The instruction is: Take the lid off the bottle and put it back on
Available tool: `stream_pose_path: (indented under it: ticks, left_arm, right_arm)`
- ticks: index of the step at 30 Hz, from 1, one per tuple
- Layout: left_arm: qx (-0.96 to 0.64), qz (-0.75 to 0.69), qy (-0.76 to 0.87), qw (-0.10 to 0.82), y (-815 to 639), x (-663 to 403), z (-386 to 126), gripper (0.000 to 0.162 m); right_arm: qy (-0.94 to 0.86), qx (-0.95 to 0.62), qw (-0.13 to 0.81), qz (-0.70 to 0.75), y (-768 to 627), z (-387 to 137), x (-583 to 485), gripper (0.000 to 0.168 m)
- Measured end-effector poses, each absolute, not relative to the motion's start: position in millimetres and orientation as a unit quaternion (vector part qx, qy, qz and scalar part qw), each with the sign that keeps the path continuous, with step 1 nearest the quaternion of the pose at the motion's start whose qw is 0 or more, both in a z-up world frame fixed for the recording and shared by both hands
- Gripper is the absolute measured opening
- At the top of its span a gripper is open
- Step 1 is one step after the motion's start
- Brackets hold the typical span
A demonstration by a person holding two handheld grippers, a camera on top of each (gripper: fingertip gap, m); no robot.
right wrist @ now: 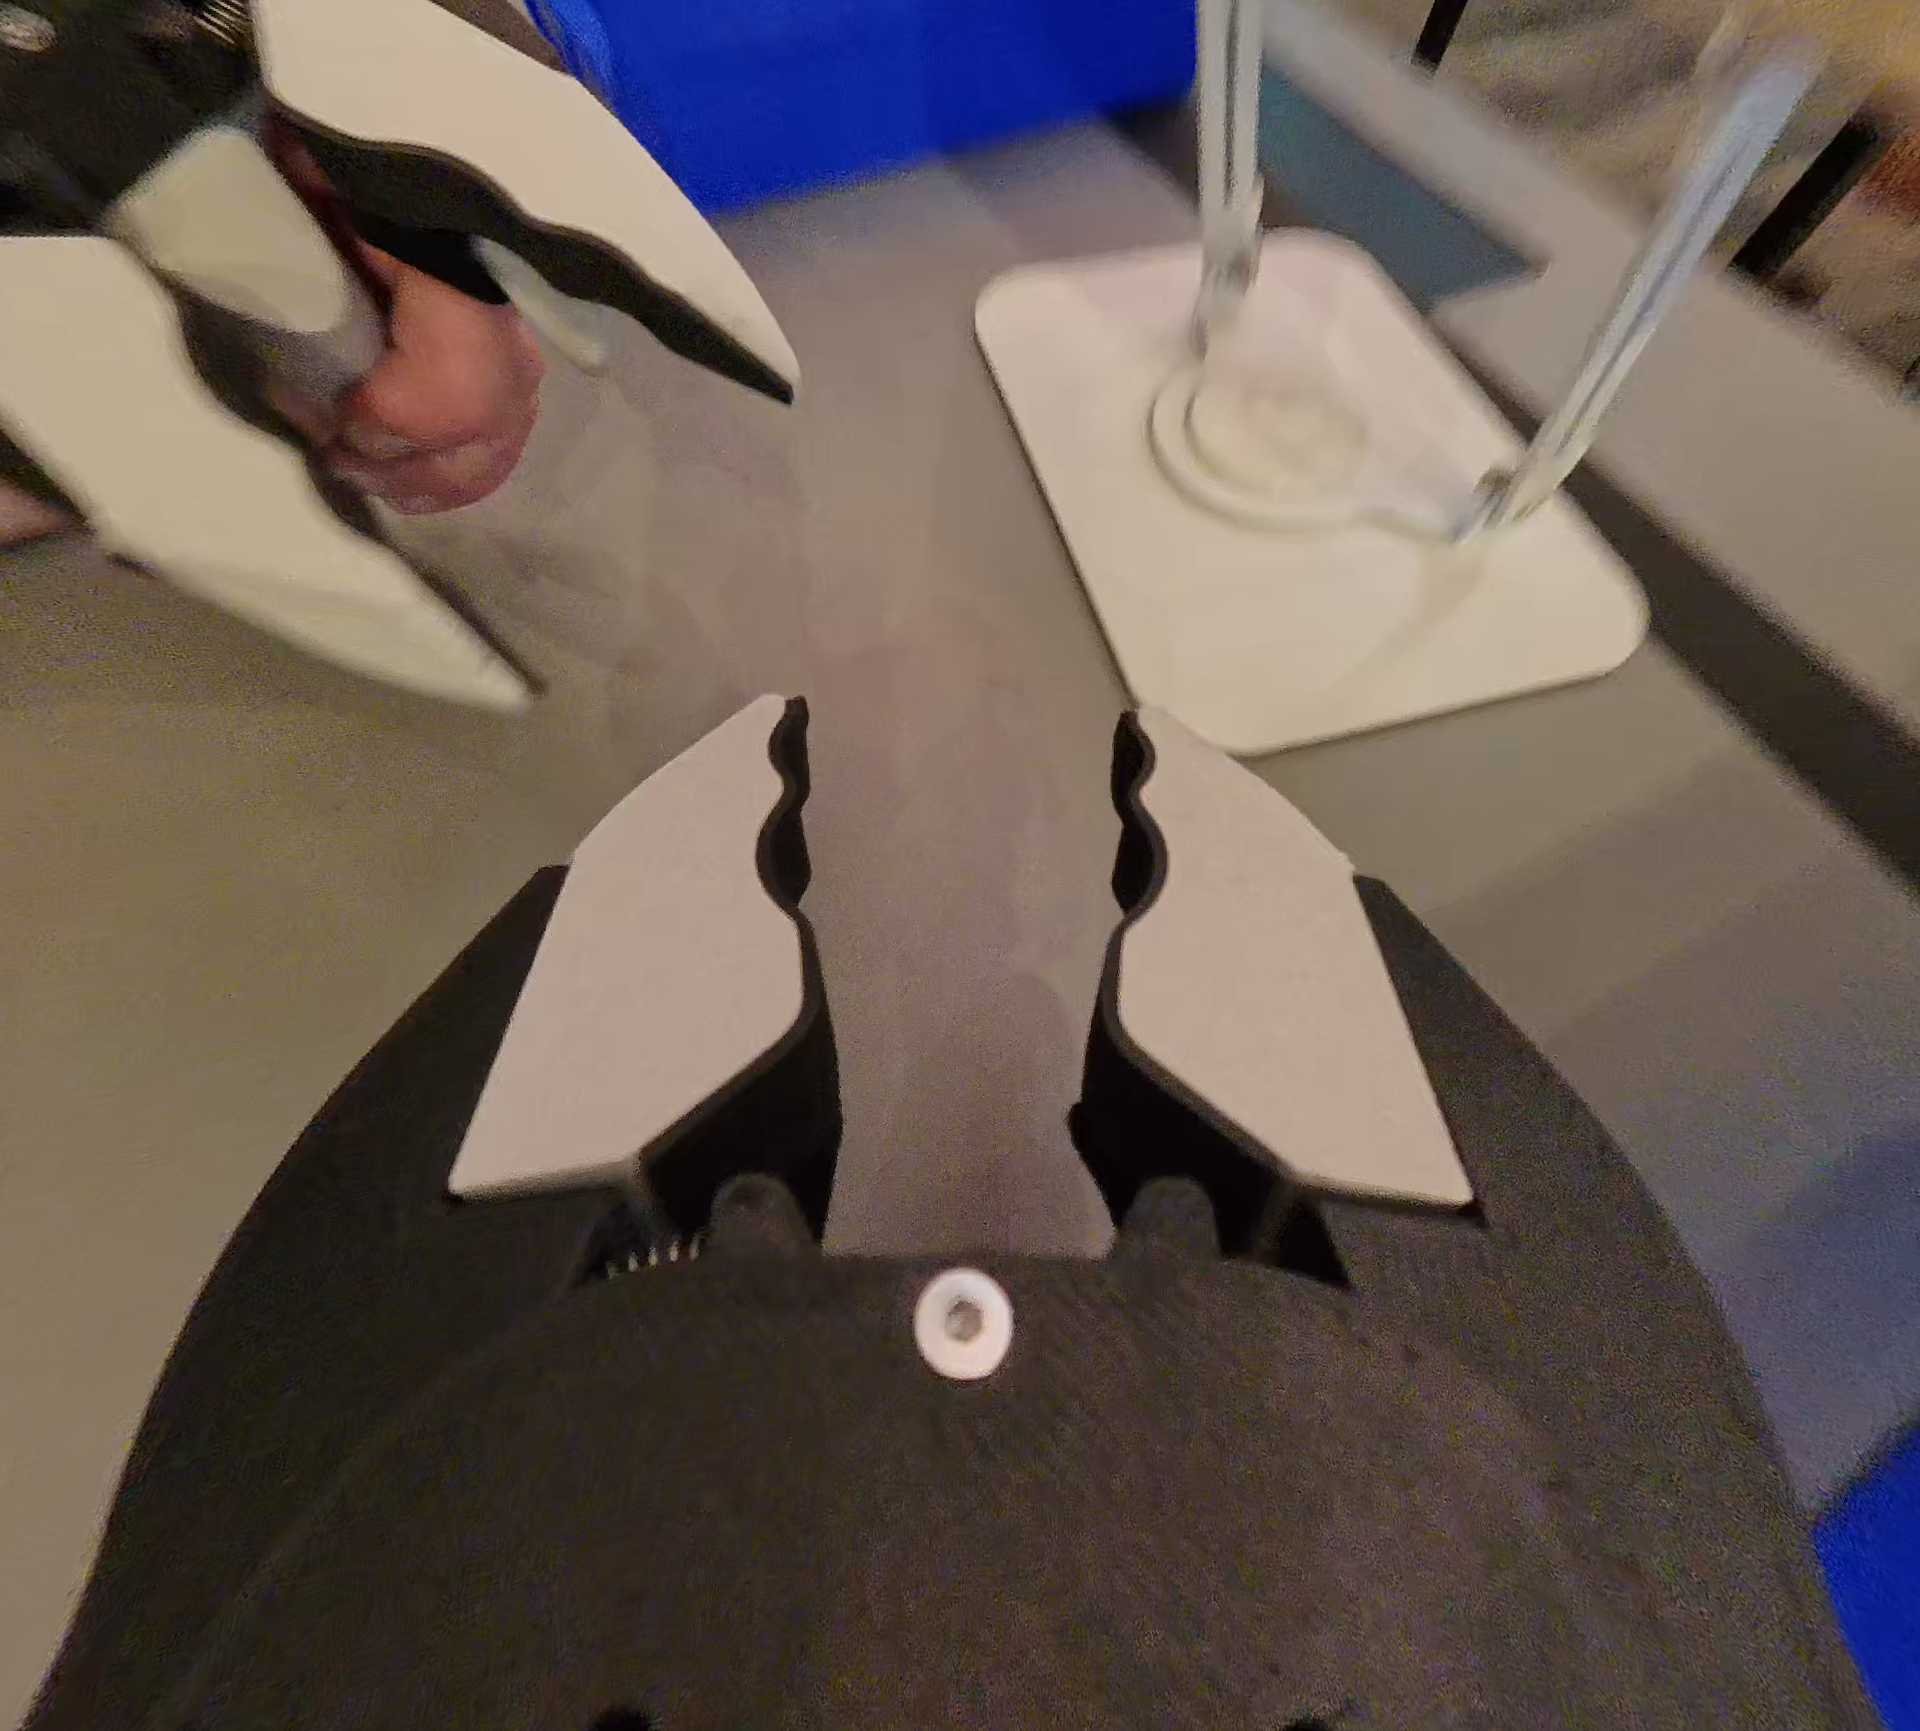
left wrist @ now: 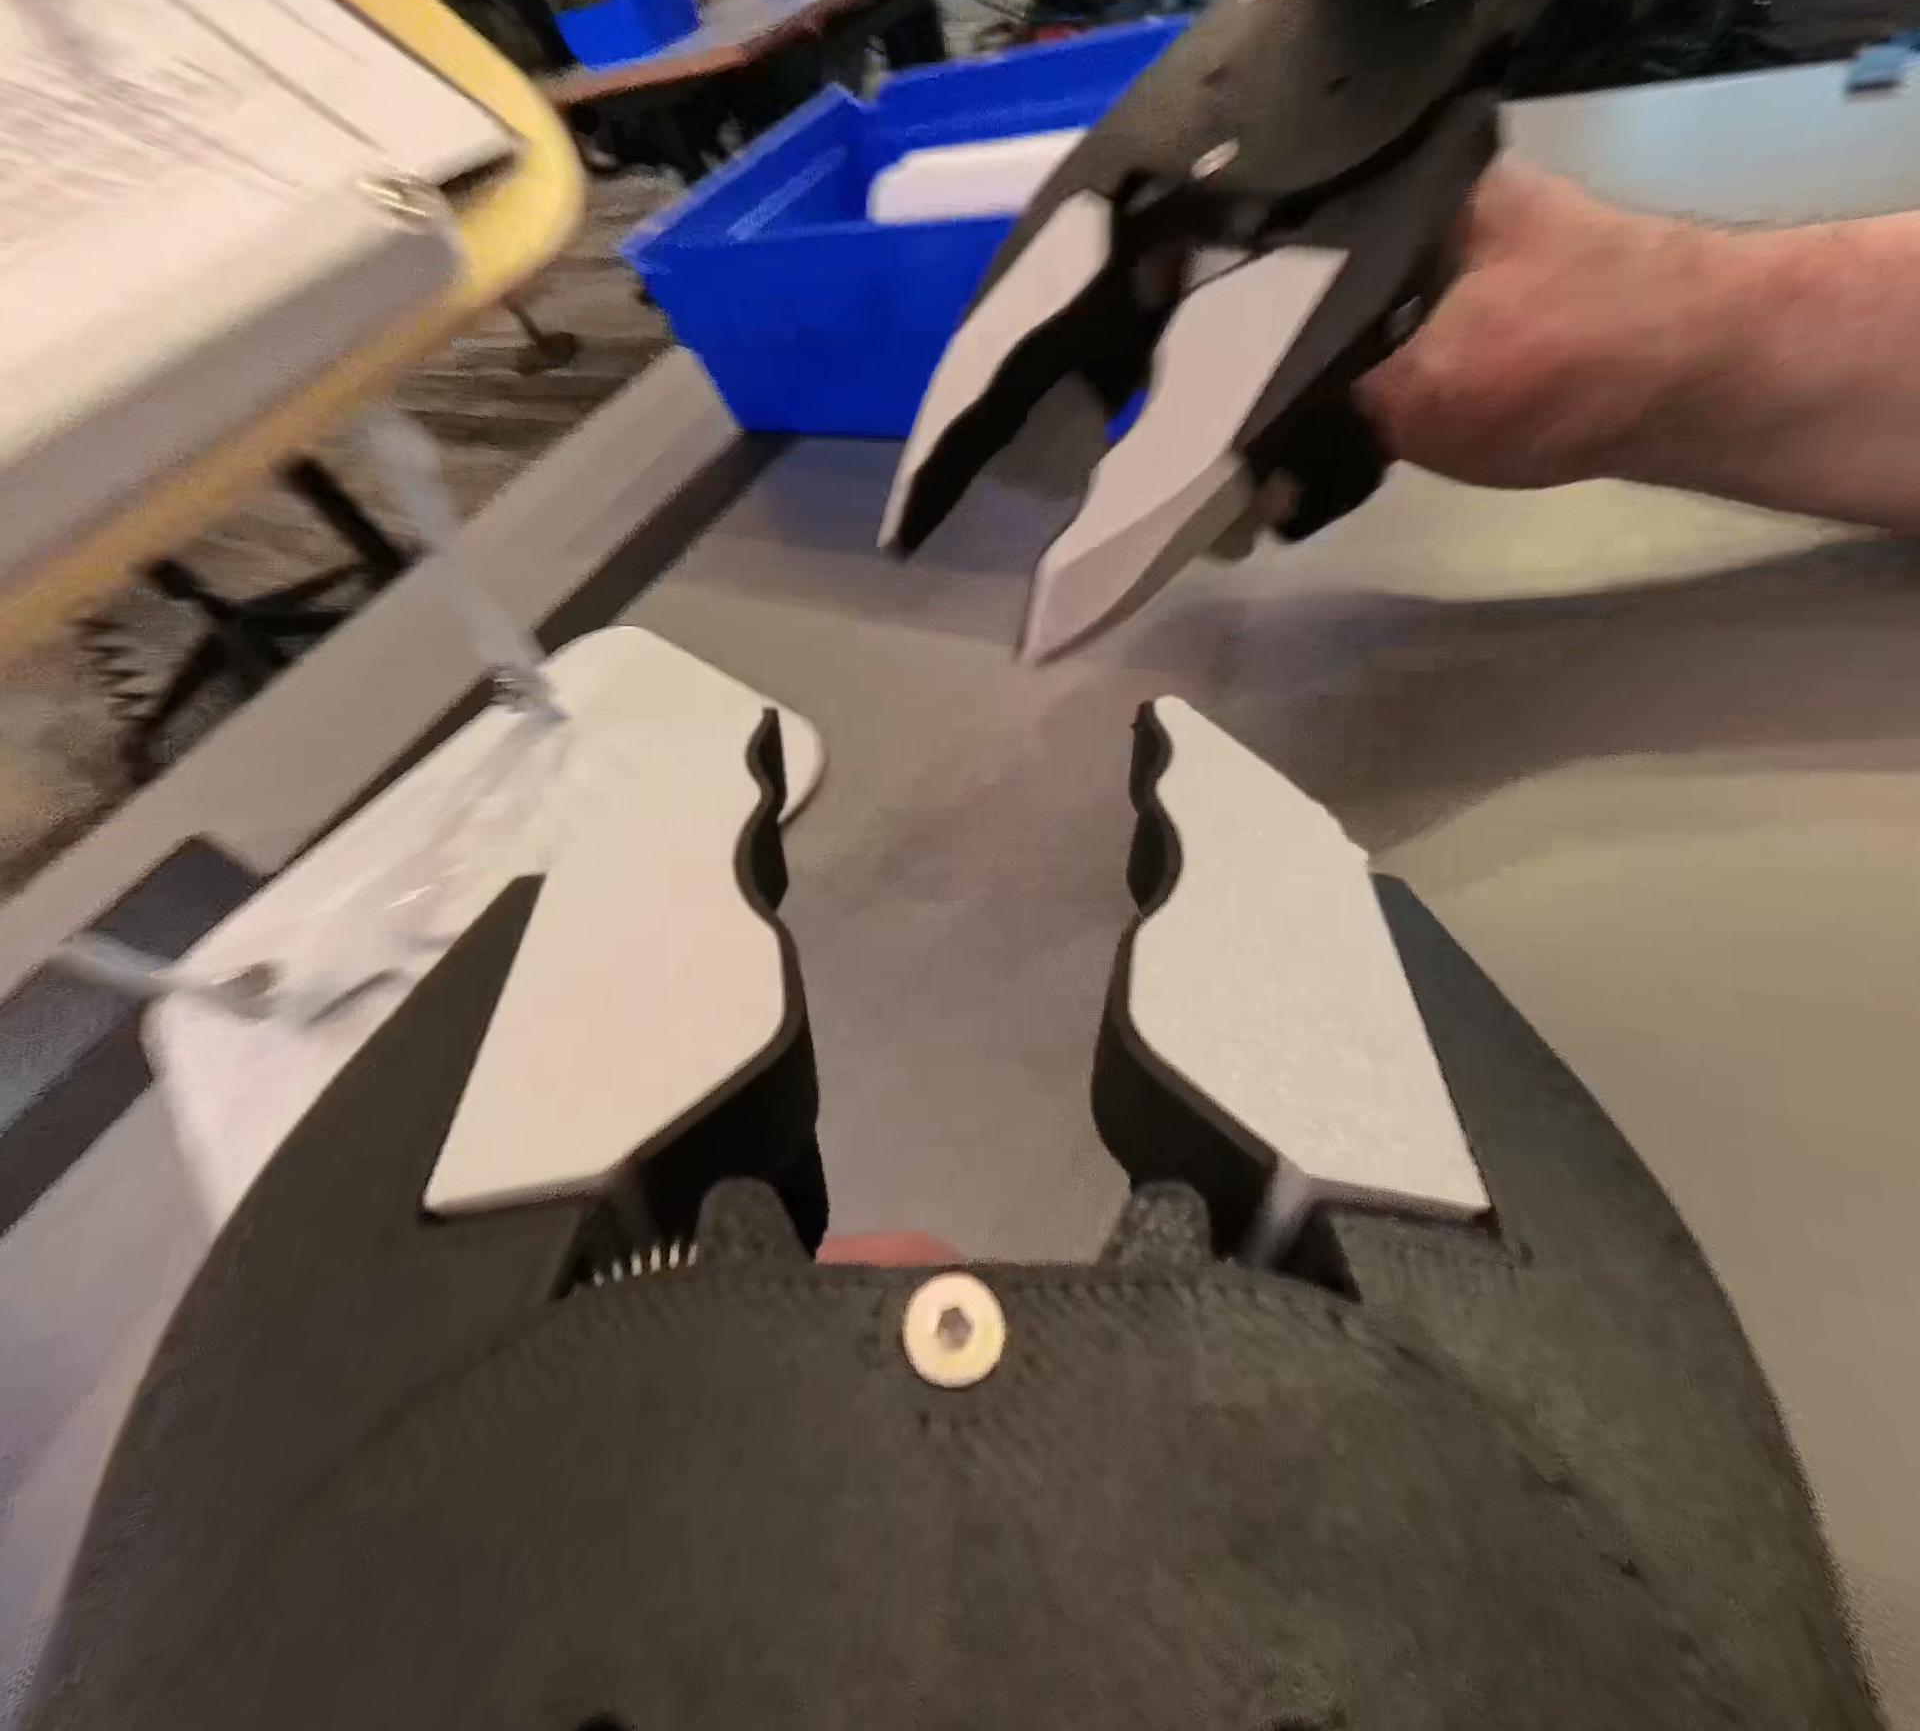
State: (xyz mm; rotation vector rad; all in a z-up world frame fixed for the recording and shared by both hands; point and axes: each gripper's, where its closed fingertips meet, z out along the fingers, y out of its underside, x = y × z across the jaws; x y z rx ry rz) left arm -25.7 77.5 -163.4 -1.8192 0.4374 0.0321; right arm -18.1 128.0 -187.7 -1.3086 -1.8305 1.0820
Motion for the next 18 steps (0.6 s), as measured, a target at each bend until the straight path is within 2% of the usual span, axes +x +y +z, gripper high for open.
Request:
stream_pose_path:
  ticks: [2,4,7,9,13,16,18]
  left_arm:
    - [-0.78,0.078,0.156,0.601,54,-60,-142,0.064]
    - [-0.779,0.177,0.096,0.594,22,-117,-122,0.067]
    - [-0.774,0.244,-0.061,0.58,-47,-212,-95,0.082]
    - [-0.763,0.262,-0.148,0.572,-94,-268,-86,0.095]
    - [-0.746,0.303,-0.253,0.536,-172,-355,-91,0.097]
    - [-0.752,0.278,-0.309,0.512,-201,-397,-119,0.094]
    - [-0.766,0.242,-0.33,0.496,-206,-411,-144,0.086]
  right_arm:
    - [-0.673,-0.485,0.364,0.424,129,-149,-8,0.057]
    - [-0.632,-0.492,0.432,0.415,147,-111,9,0.068]
    - [-0.55,-0.524,0.529,0.378,198,-64,53,0.084]
    - [-0.501,-0.553,0.571,0.342,241,-48,90,0.085]
    - [-0.427,-0.643,0.574,0.273,324,-59,159,0.092]
    - [-0.399,-0.705,0.53,0.25,367,-94,190,0.094]
    - [-0.387,-0.737,0.496,0.247,386,-122,198,0.097]
